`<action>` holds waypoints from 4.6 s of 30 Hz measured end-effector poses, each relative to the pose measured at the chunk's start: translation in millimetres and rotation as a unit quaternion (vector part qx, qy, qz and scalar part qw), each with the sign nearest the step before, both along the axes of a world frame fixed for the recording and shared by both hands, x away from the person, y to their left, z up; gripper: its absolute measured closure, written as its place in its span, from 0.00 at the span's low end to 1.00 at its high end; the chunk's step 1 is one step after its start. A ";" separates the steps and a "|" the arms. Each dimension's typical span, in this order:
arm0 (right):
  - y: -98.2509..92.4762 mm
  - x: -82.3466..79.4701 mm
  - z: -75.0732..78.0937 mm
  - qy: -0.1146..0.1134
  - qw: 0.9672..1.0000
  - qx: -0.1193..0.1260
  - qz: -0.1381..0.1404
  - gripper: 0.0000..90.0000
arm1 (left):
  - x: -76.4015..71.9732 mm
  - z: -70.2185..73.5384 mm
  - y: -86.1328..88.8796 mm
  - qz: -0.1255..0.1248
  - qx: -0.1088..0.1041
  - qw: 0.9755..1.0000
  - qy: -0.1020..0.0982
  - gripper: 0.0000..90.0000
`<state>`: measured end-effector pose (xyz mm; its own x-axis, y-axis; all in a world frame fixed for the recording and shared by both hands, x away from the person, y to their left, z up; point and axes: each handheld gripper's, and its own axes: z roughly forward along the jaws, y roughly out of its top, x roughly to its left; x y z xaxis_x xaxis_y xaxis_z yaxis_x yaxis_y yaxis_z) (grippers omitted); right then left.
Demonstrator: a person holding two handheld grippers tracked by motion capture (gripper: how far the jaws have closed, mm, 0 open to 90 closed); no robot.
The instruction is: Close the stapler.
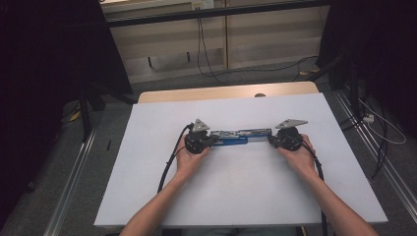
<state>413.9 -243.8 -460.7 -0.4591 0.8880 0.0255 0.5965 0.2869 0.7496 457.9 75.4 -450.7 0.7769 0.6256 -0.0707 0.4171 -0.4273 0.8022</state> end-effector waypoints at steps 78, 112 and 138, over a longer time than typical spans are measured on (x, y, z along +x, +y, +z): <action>11.6 -7.5 8.8 -0.078 0.994 0.074 0.009 0.94 | -8.3 3.6 -0.3 -0.010 -0.004 1.000 0.006 0.91; 16.4 -21.1 18.3 -0.093 0.990 0.103 -0.014 0.07 | -26.2 16.9 22.9 0.020 -0.029 0.999 -0.011 0.20; 13.4 -54.6 26.0 -0.139 0.987 0.079 -0.036 0.07 | -65.1 33.9 75.9 0.075 -0.041 0.995 -0.057 0.06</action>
<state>359.3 -230.4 -434.7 -0.4044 0.9133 0.0476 0.3761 0.1186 0.9189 392.8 151.4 -416.9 0.6806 0.7314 -0.0439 0.3759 -0.2971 0.8778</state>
